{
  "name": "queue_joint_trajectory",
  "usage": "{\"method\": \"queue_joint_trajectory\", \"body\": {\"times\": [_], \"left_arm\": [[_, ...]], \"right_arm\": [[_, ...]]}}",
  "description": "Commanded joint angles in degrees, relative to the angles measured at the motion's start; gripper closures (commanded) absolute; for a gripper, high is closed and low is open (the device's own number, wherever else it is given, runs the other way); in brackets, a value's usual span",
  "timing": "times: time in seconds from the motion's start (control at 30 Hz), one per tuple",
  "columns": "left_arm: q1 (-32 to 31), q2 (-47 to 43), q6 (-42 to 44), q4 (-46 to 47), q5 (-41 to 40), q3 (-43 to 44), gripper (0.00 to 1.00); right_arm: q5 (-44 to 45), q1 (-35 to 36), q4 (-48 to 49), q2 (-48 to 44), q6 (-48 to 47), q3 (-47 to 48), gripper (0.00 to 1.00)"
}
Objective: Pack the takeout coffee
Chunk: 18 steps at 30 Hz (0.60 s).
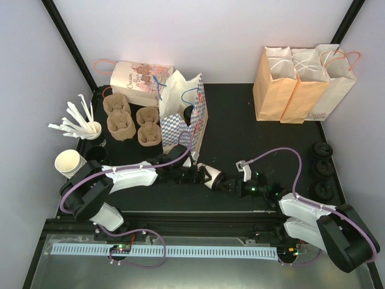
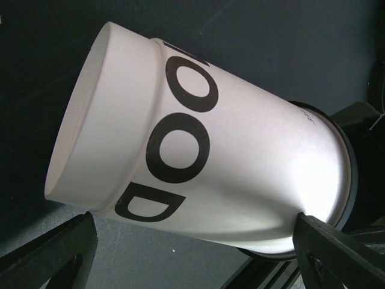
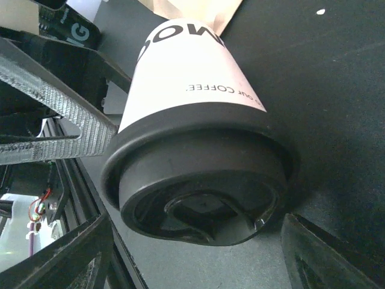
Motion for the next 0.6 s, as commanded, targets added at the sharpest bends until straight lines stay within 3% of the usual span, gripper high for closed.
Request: {"method": "queue_joint_trajectory", "body": {"times": [0.0,0.2,0.57], "left_arm": [[0.73,0.60,1.32,-0.77,-0.15,2.40,0.09],[0.86,0.67,1.42,-0.67,0.04,2.53,0.09],[0.95,1.17,1.26,-0.19,0.73,2.60,0.10]], "right_arm": [[-0.46,-0.37,10.61,0.00,1.18,-2.48,0.21],[0.65,-0.41,13.47,1.49,-1.53,-2.95,0.11],[-1.98,-0.19,20.26,8.73,-2.01,-1.75,0.13]]}}
